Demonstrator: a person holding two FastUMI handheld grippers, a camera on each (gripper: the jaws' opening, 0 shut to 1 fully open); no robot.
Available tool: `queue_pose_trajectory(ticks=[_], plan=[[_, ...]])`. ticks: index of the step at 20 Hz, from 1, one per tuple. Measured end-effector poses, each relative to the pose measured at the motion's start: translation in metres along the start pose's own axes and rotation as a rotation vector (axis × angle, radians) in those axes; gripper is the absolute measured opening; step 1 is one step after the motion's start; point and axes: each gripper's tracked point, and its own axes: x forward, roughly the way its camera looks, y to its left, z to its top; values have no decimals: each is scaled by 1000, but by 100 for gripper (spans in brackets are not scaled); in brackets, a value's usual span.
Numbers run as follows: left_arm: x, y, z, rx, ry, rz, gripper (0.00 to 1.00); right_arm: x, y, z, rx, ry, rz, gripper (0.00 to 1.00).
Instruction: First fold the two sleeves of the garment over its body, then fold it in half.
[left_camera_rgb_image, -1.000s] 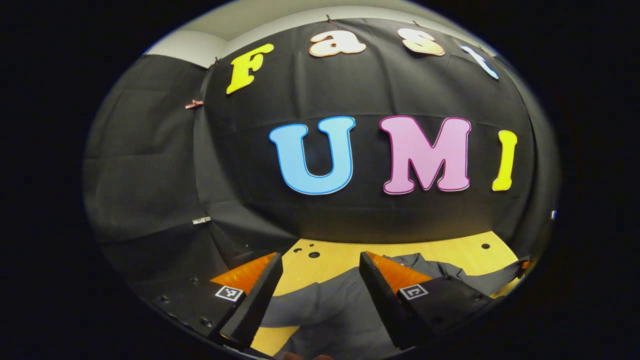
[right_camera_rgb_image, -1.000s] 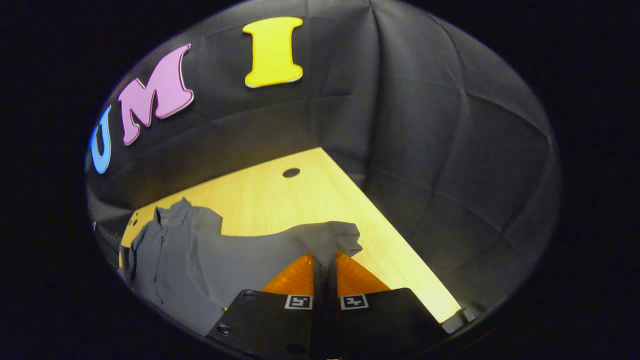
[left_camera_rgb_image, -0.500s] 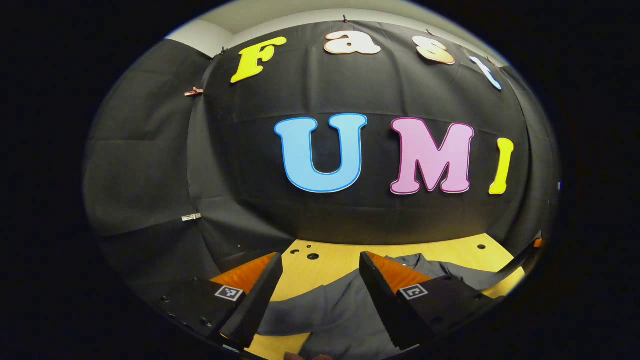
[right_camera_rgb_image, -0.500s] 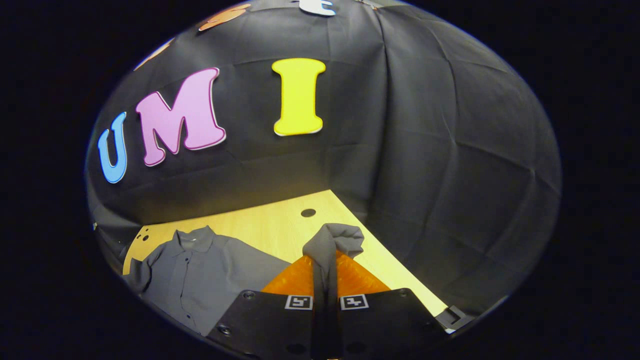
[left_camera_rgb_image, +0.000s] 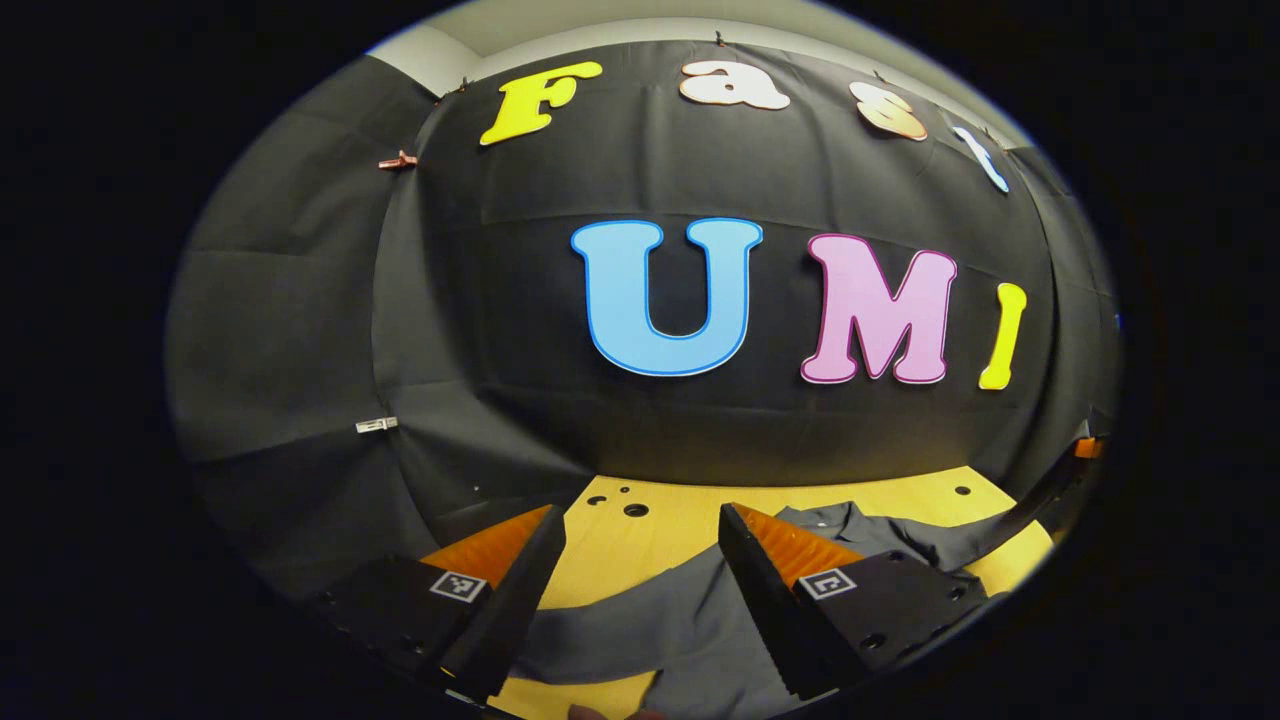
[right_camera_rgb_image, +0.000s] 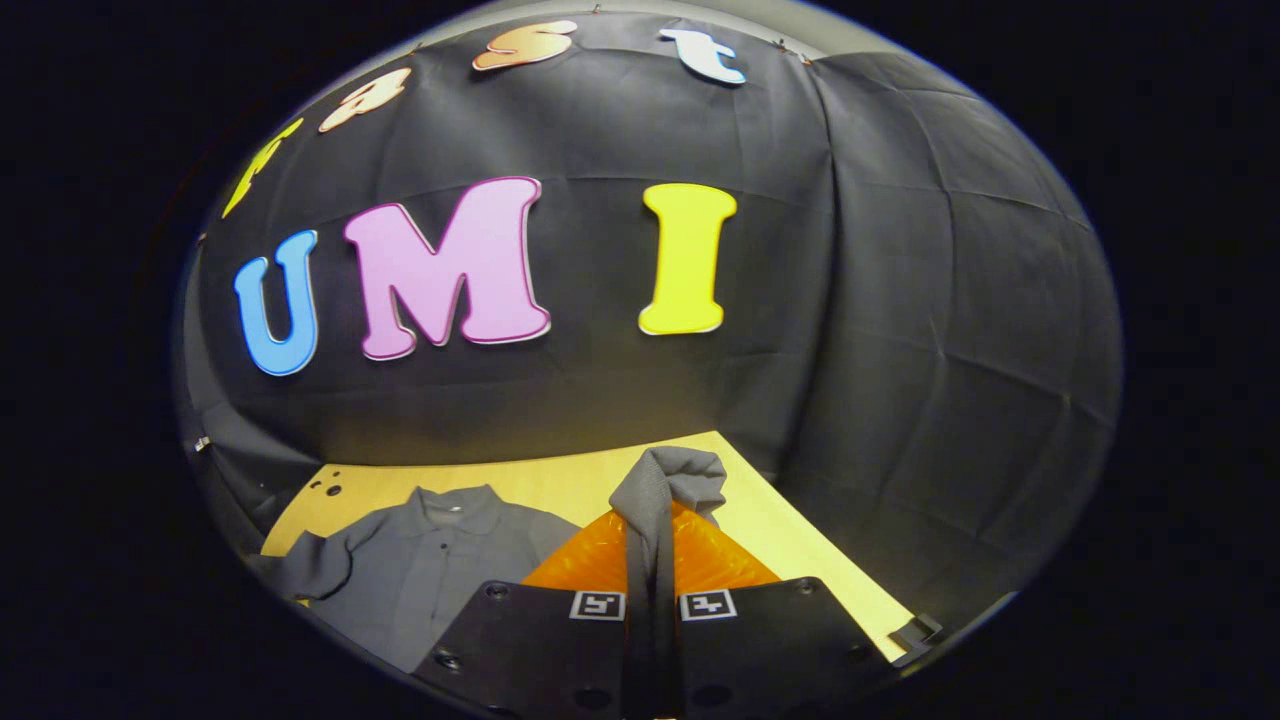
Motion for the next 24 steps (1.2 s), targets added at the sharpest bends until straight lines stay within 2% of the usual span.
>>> queue_pose_trajectory(ticks=[6,13,20,24], plan=[[2,36,-12,30,-17,-47,97,-8,98,10,-42,-30,112,5],[2,87,-41,14,16,-38,99,-6,203,-9,-66,-1,257,5],[5,129,-78,5,61,-29,97,6,289,-68,-104,110,355,5],[5,146,-102,9,95,-27,98,19,329,-121,-143,198,391,5]])
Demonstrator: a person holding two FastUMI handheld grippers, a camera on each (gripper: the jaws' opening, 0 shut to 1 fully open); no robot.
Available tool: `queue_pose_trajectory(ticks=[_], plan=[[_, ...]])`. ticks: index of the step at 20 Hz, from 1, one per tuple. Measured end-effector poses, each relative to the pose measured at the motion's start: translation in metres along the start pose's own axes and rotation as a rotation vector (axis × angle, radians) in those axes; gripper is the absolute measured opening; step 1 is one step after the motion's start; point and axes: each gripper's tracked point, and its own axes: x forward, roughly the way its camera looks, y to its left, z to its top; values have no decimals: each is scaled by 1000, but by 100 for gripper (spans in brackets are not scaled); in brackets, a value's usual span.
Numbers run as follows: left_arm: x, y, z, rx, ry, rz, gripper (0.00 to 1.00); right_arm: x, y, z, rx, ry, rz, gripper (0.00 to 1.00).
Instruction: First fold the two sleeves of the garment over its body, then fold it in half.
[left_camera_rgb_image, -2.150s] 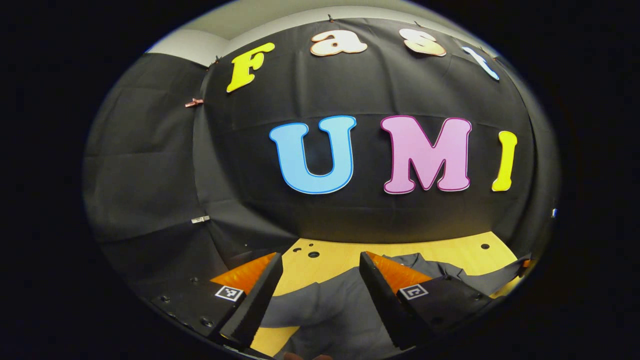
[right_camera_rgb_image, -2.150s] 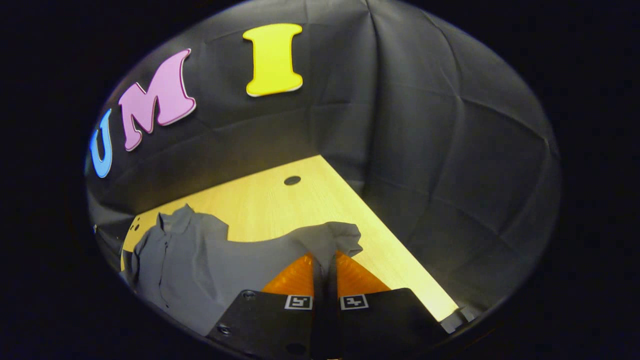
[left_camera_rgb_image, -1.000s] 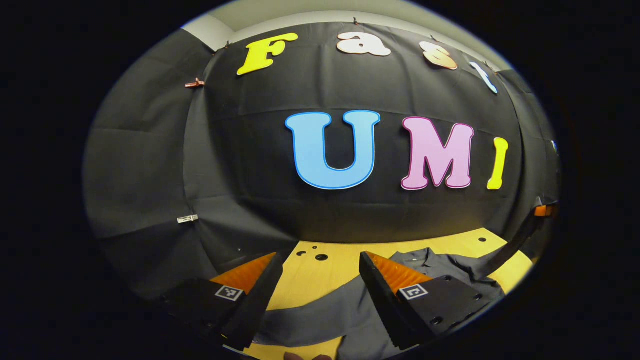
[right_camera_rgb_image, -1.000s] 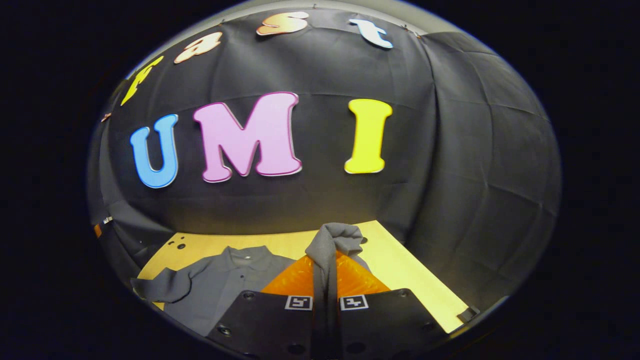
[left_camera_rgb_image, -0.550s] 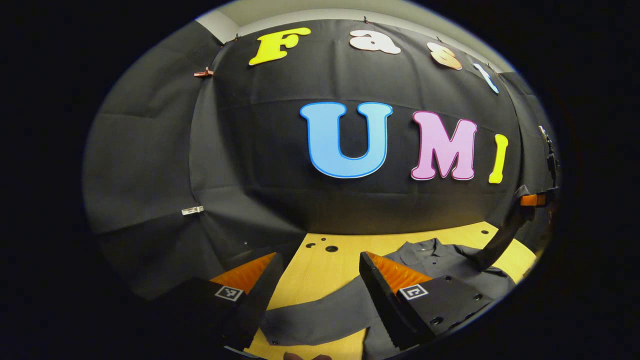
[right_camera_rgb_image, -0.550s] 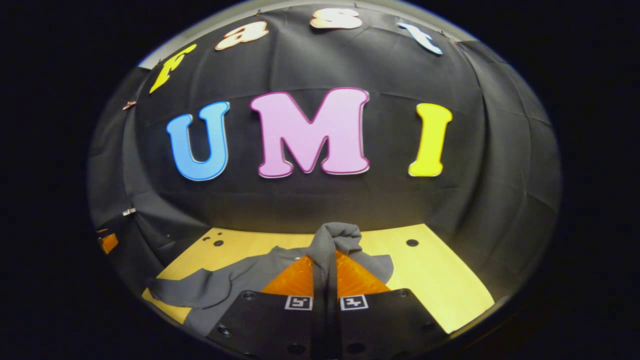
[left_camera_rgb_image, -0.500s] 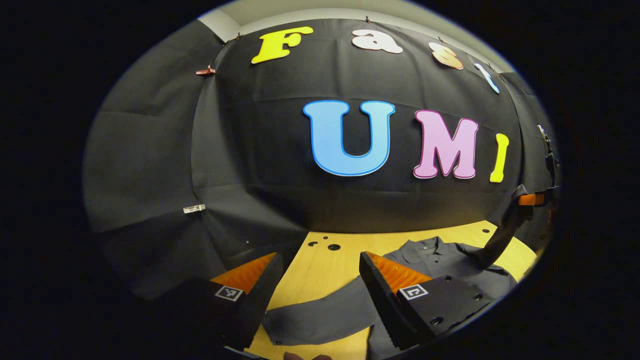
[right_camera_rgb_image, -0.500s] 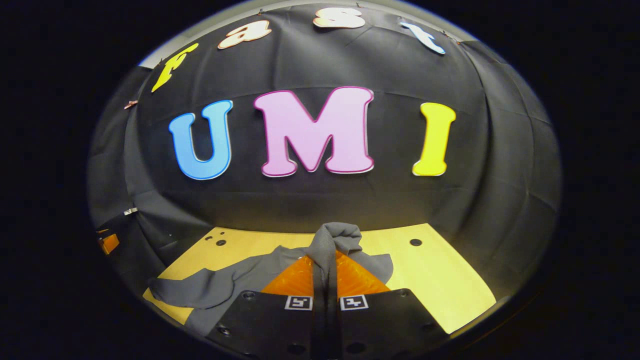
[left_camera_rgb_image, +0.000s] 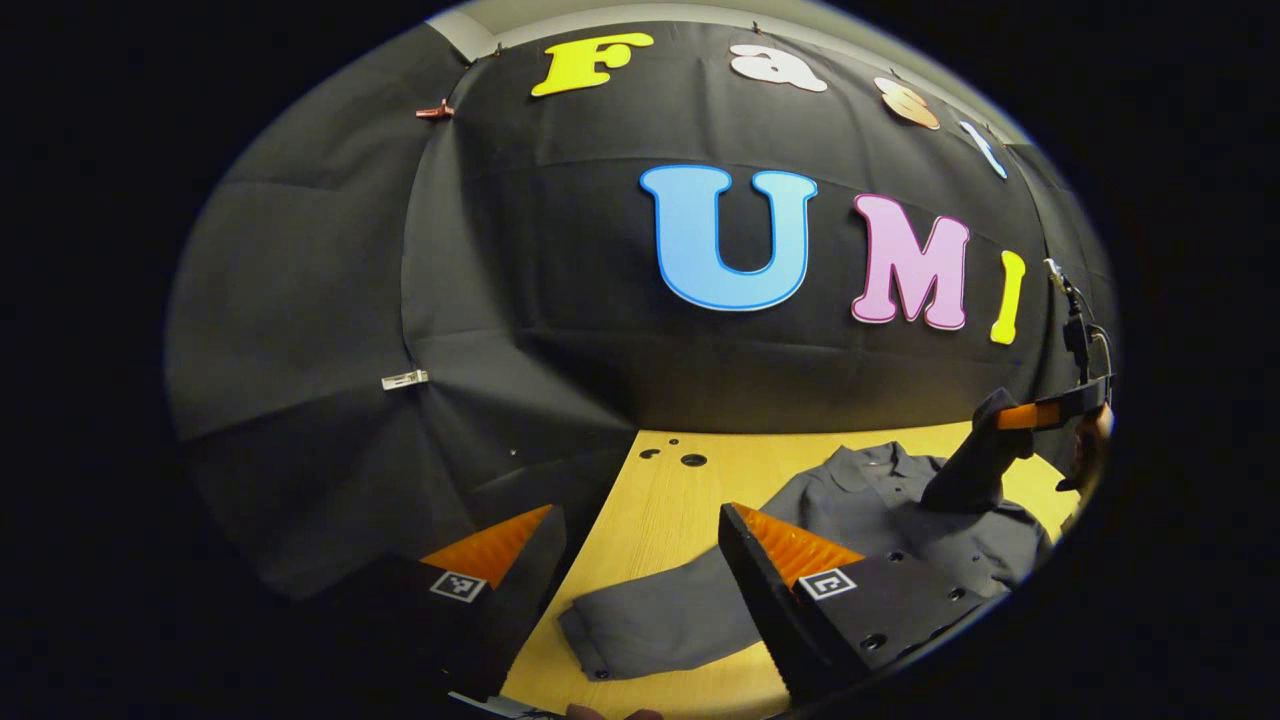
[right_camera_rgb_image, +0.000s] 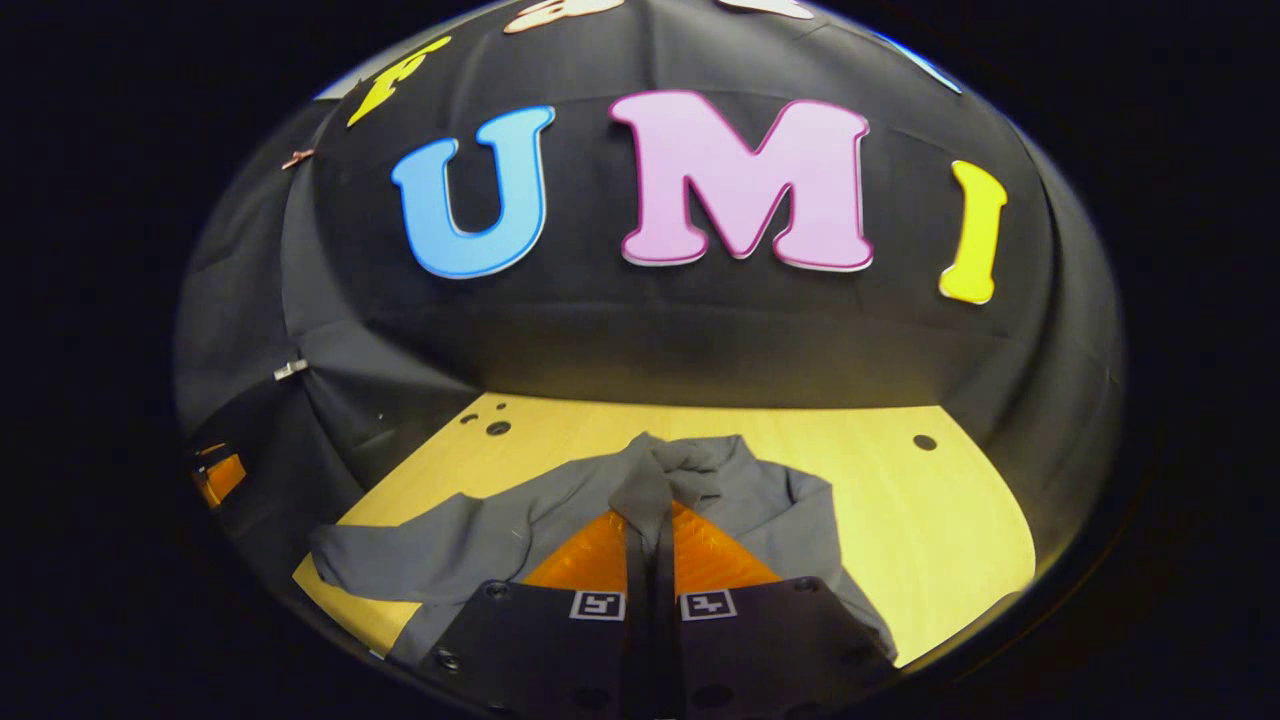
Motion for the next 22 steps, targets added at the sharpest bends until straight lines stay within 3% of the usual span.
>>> queue_pose_trajectory(ticks=[7,13,14,15,22], plan=[[2,11,-26,-9,31,-16,97,56,35,-96,-30,222,-4,5],[10,13,-45,-51,63,-29,98,71,73,-146,-26,348,30,6],[11,12,-48,-60,70,-29,98,72,75,-154,-25,369,31,0],[12,13,-53,-65,76,-25,99,73,79,-161,-22,394,39,11],[20,11,-84,-55,137,-20,99,70,93,-180,38,462,77,23]])
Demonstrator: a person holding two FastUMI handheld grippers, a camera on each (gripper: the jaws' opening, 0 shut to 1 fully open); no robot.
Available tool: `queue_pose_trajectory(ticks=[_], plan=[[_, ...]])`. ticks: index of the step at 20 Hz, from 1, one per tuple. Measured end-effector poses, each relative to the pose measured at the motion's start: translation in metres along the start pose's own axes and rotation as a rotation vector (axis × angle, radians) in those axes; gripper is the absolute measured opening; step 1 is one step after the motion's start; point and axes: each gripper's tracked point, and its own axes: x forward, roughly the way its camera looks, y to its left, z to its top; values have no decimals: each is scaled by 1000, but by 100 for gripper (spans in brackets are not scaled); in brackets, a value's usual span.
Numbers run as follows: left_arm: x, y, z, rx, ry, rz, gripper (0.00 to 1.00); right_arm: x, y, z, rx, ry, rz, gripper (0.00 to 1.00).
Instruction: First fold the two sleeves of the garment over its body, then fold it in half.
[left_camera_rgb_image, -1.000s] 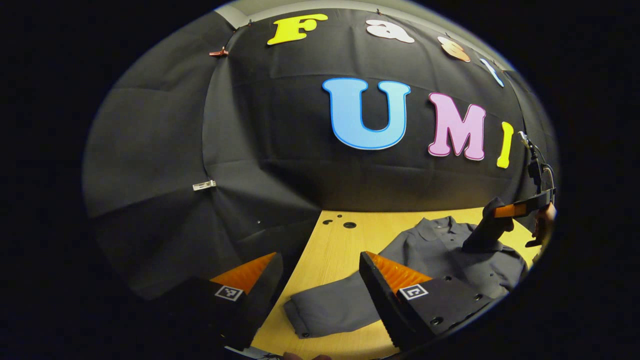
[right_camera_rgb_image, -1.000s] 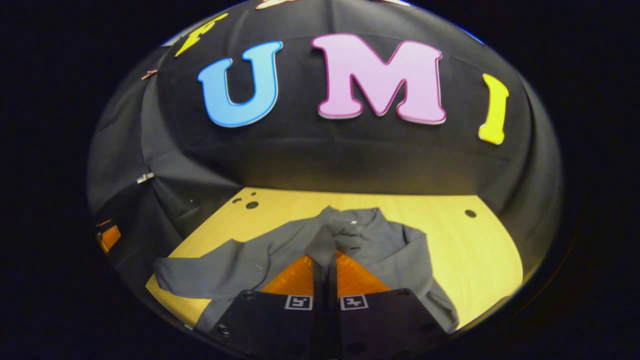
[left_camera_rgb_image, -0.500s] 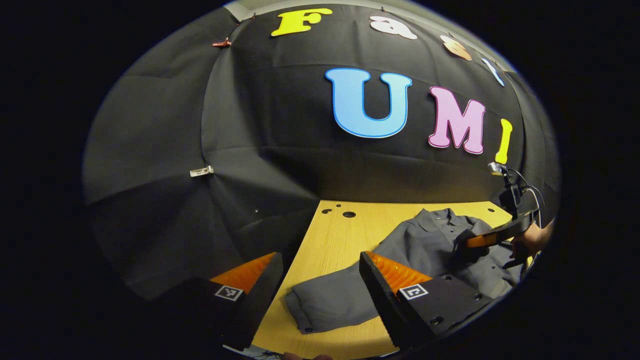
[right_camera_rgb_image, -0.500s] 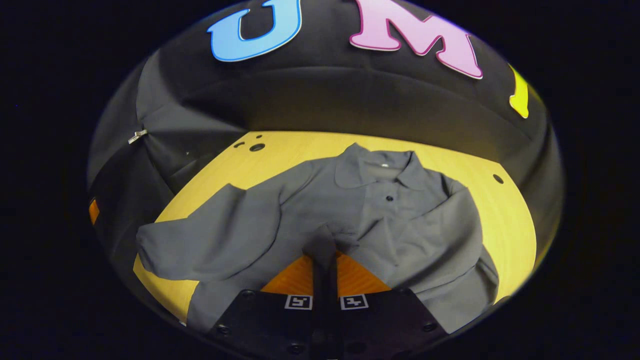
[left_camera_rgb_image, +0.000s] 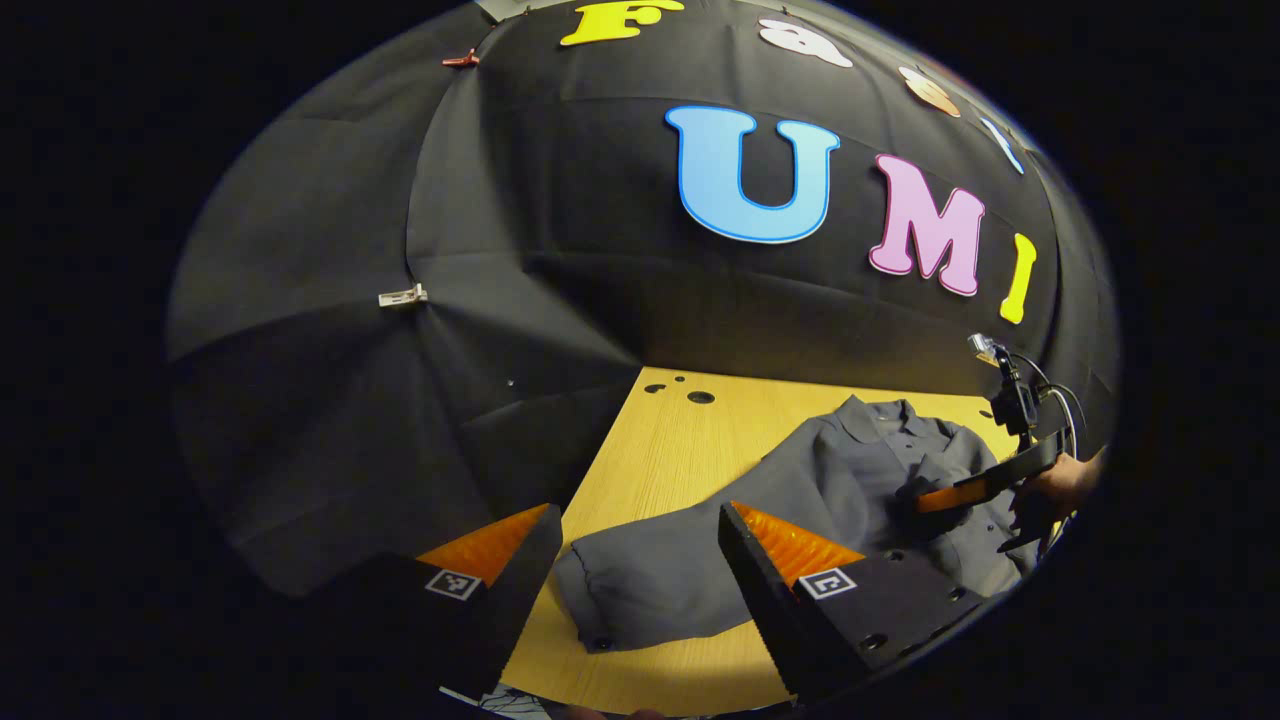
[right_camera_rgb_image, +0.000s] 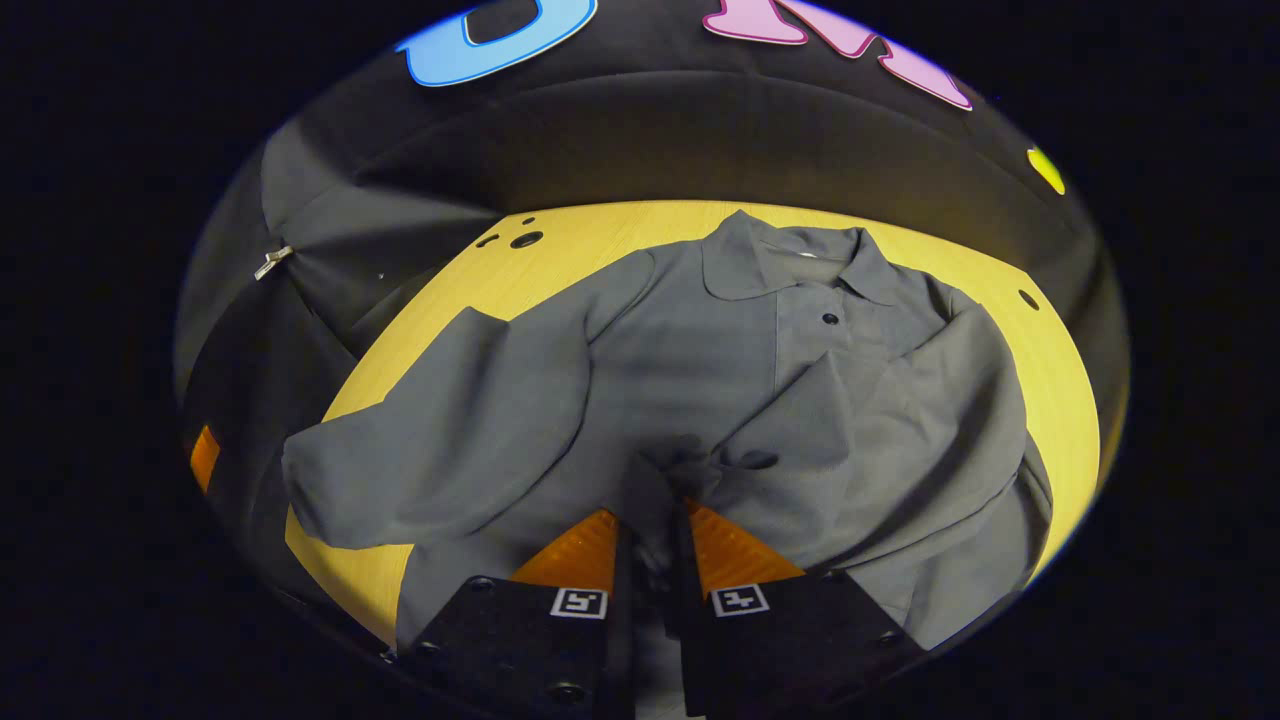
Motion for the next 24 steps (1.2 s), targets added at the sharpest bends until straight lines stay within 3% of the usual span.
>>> queue_pose_trajectory(ticks=[1,2,4,5,6,7,9,15,16,17,24], plan=[[2,-2,-5,4,10,0,99,0,2,-1,2,6,11,14],[4,-3,-7,8,17,3,99,0,6,-2,3,9,28,43],[9,-6,-10,11,31,1,99,-4,17,-2,10,11,74,46],[12,-8,-14,13,38,-1,99,-6,25,-2,22,13,104,67],[14,-10,-15,14,46,-2,99,-11,34,-2,29,17,142,45],[17,-12,-18,15,54,-4,99,-15,42,-3,32,23,174,66],[23,-15,-24,19,70,-3,99,-22,47,-5,31,28,213,74],[41,6,-52,35,140,64,99,-64,60,6,35,-27,297,76],[45,9,-58,42,157,73,99,-72,61,6,38,-37,306,65],[50,13,-66,50,173,85,99,-81,59,7,43,-47,308,78],[71,28,-116,53,279,135,98,-123,15,17,90,-128,231,78]])
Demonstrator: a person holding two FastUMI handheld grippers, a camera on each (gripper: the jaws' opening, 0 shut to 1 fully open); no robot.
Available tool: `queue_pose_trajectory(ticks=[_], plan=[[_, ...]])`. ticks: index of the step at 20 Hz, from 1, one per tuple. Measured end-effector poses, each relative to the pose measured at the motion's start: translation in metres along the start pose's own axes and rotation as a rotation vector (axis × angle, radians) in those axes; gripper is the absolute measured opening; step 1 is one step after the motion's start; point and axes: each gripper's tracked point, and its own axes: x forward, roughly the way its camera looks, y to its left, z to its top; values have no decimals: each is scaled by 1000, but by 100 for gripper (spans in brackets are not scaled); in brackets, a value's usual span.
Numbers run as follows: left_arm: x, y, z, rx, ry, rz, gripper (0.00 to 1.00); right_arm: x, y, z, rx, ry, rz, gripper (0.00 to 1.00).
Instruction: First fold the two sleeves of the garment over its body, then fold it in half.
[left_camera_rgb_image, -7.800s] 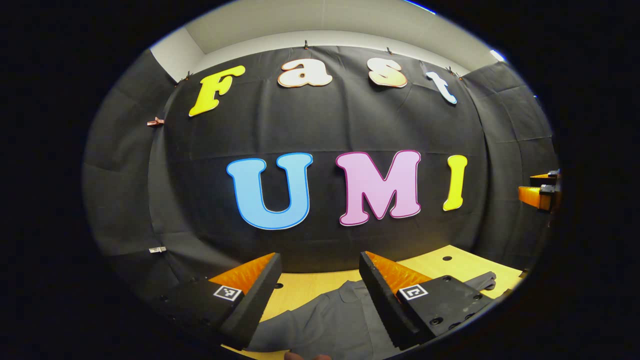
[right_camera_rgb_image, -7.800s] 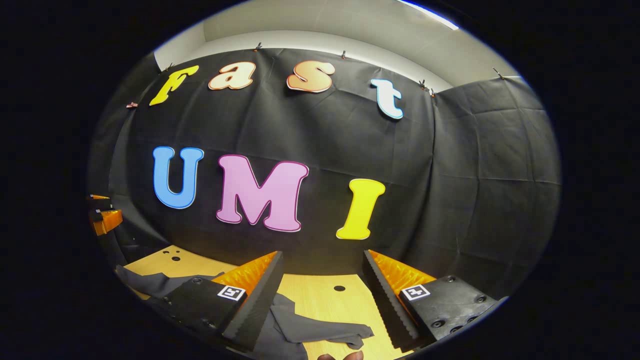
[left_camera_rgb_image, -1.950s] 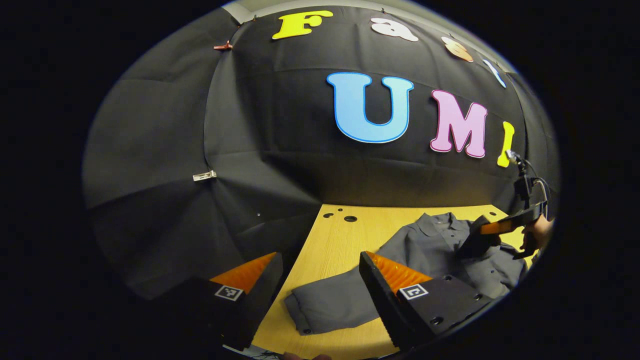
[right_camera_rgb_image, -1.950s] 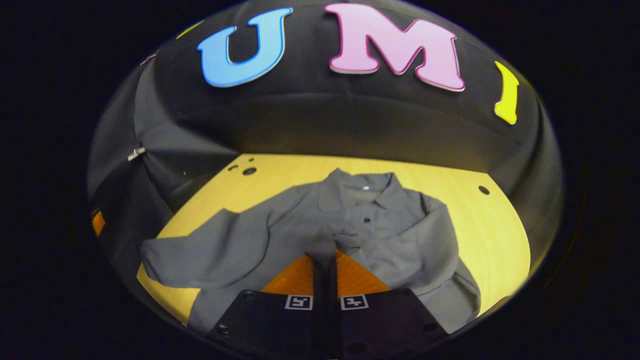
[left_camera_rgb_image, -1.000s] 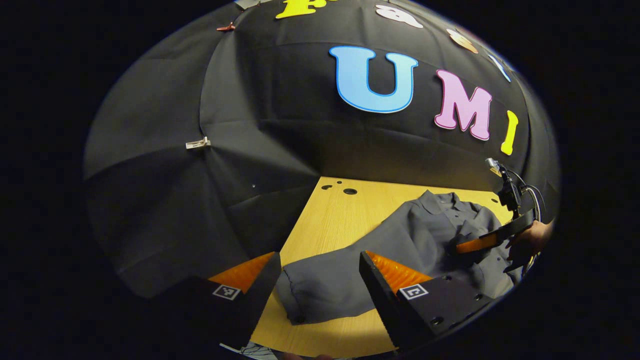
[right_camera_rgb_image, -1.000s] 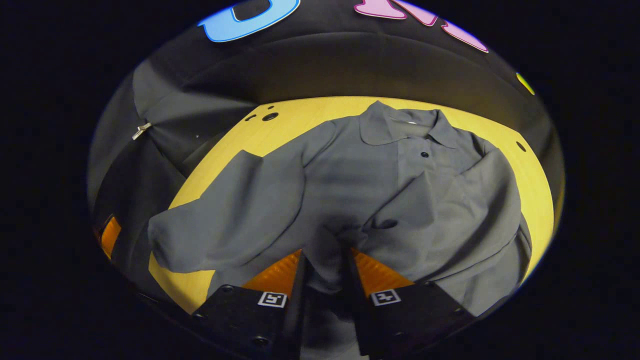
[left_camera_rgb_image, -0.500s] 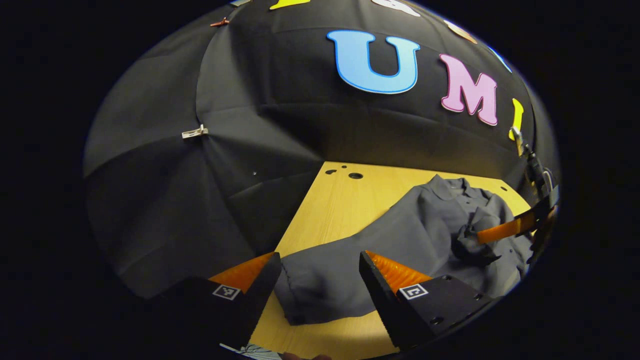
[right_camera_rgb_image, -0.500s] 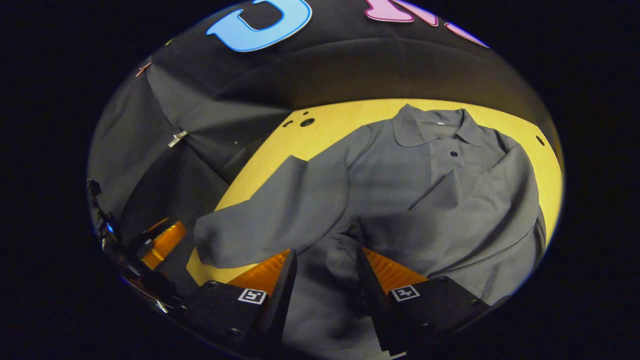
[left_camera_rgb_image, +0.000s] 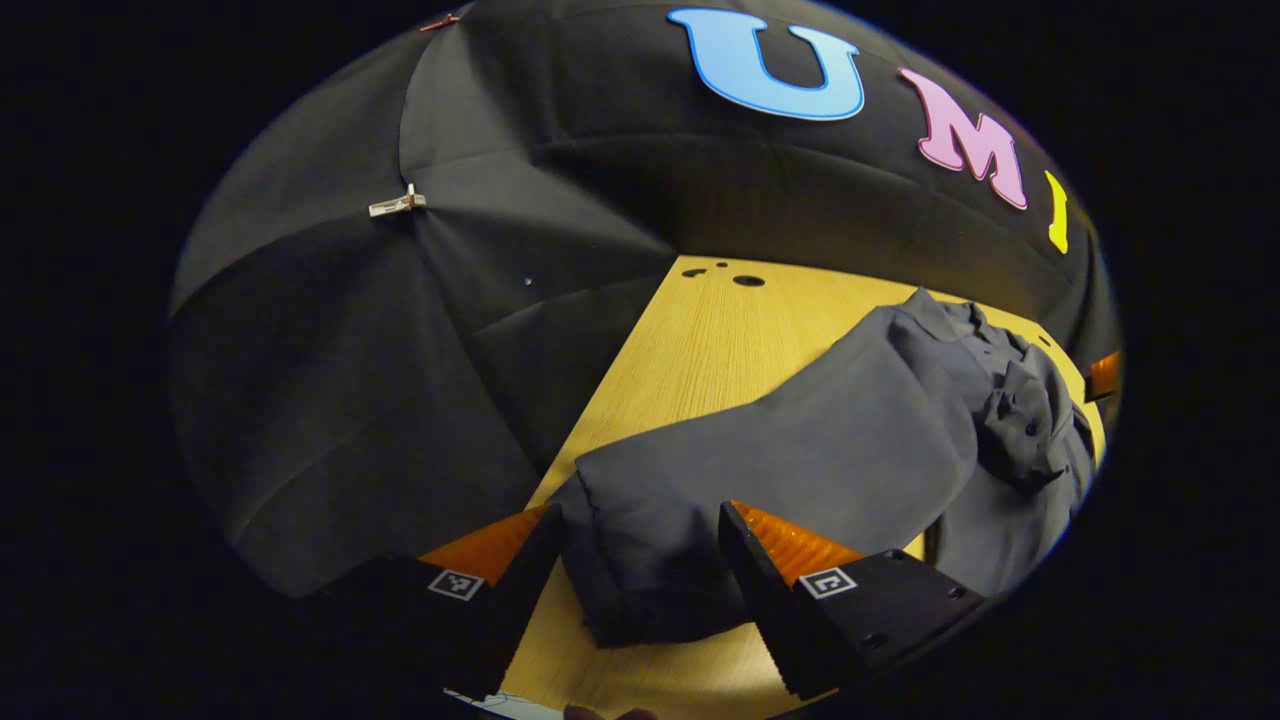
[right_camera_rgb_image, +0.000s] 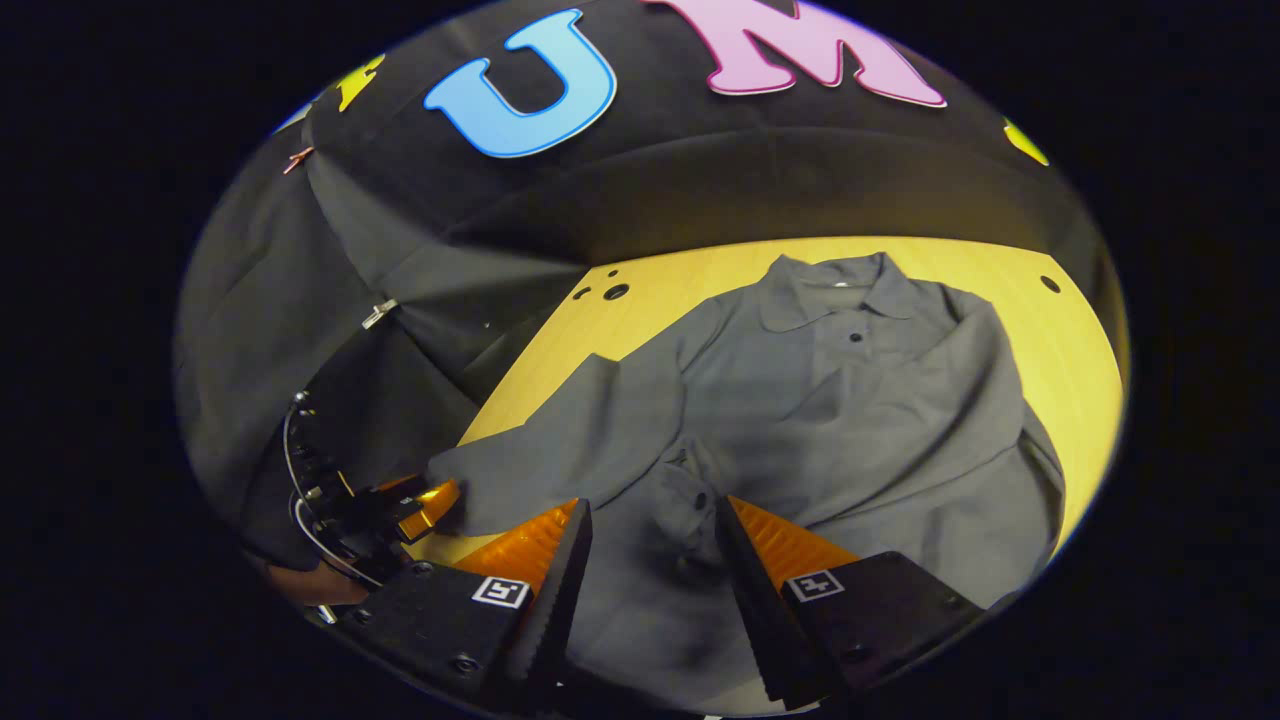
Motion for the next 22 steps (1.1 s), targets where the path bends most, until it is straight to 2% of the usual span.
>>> queue_pose_trajectory(ticks=[3,6,8,9,12,14,17,18,19,20,22], plan=[[10,5,-12,2,37,6,99,-17,-18,4,26,-30,-39,78],[19,-1,-19,-46,69,-15,100,-29,-31,11,66,-57,-62,77],[19,-8,-18,-20,65,-44,94,-32,-37,13,75,-67,-70,77],[25,-17,-13,9,58,-93,88,-34,-39,13,77,-71,-72,78],[25,-18,-8,90,71,-82,10,-44,-45,16,84,-89,-77,78],[20,-19,-1,56,82,-75,6,-53,-53,20,87,-105,-91,78],[0,-19,33,29,8,-71,6,-70,-76,23,87,-129,-129,78],[-8,-21,46,31,-24,-71,9,-74,-84,22,89,-134,-142,78],[-18,-24,60,31,-53,-76,6,-78,-90,22,93,-138,-152,78],[-26,-29,72,28,-76,-81,8,-83,-99,21,96,-142,-164,78],[-43,-39,90,16,-112,-90,5,-90,-114,21,102,-150,-185,78]])
